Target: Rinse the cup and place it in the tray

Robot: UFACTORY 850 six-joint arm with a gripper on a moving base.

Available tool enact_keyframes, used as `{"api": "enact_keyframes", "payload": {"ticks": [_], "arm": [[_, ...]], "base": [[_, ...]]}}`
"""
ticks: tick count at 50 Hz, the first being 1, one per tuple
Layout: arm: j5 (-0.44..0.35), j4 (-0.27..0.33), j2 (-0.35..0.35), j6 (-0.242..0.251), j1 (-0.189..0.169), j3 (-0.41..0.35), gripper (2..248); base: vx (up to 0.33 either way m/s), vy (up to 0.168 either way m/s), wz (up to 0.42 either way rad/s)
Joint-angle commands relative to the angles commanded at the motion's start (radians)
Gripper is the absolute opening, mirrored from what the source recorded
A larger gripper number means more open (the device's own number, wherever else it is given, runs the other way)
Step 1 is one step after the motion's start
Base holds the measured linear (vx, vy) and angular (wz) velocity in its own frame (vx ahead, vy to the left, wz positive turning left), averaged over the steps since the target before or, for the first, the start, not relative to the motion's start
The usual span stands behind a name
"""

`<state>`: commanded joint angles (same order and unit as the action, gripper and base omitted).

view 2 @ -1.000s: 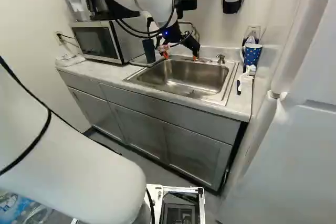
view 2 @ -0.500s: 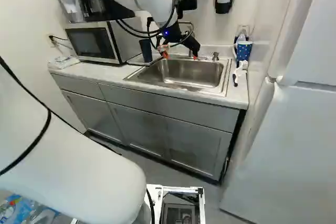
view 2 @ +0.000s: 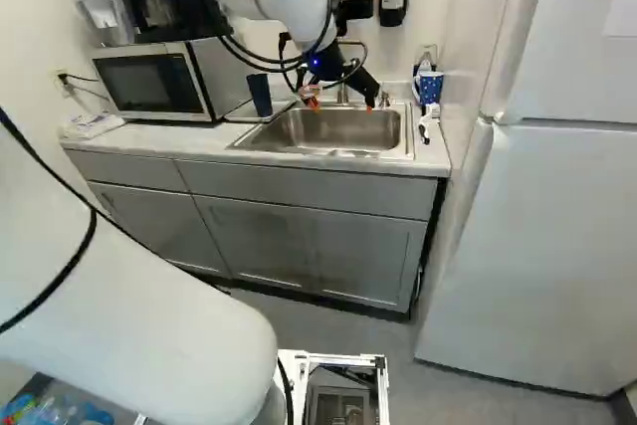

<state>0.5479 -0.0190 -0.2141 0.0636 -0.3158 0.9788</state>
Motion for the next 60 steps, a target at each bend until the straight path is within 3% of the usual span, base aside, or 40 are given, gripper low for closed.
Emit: {"api": "enact_keyframes", "payload": {"ticks": [30, 60], "arm": [[0.0, 0.0, 0.0, 0.0, 0.0, 0.0, 247], [0.0, 0.0, 0.0, 0.0, 0.0, 0.0, 247]], "base": [[-0.075, 0.054, -0.269], [-0.005, 0.001, -0.019]]}}
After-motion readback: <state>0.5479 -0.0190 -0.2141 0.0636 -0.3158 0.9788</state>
